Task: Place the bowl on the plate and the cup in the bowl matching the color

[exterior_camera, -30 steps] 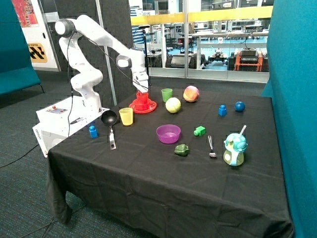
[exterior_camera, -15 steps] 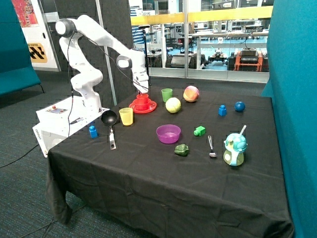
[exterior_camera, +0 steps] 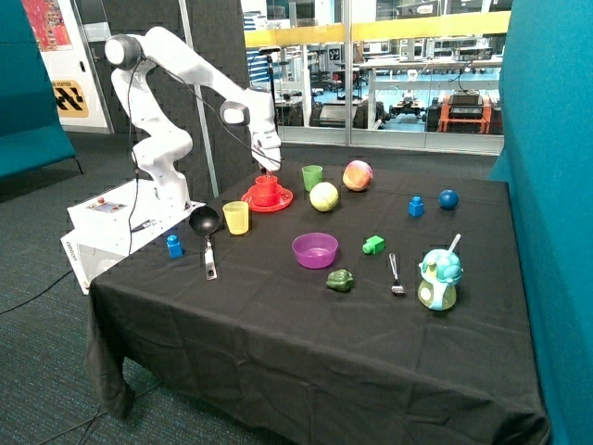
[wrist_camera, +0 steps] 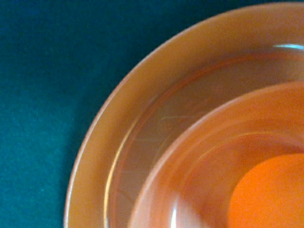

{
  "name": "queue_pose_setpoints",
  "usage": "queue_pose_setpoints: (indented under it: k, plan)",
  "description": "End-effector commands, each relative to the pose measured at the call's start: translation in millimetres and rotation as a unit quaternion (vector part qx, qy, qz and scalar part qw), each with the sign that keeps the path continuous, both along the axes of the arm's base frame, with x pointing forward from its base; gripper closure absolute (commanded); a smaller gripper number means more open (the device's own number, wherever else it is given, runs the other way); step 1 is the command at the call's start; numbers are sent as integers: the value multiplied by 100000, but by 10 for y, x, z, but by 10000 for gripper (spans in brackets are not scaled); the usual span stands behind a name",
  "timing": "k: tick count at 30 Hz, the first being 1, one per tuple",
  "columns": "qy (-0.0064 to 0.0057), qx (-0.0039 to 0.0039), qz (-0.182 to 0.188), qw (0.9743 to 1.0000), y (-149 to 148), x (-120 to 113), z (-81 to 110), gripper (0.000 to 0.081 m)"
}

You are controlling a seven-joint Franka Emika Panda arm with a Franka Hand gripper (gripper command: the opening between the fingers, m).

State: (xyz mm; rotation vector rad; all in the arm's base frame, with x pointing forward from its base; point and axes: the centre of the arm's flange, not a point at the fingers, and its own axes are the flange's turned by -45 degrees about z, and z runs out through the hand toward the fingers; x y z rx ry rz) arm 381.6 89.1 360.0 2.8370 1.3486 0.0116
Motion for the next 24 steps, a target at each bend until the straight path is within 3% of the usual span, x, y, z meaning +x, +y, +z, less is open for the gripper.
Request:
queue_pose_setpoints:
  k: [1, 2, 6, 17, 24]
  plan:
    - [341, -142, -436, 99998, -74, 155, 205, 156]
    - [341, -142, -500, 99998, -96, 178, 236, 232]
    - [341, -141, -691, 99997, -150, 225, 313, 313]
    - [345, -132, -3461, 99939, -375, 354, 525, 342]
    - [351, -115, -8268, 99657, -670, 415, 598, 345]
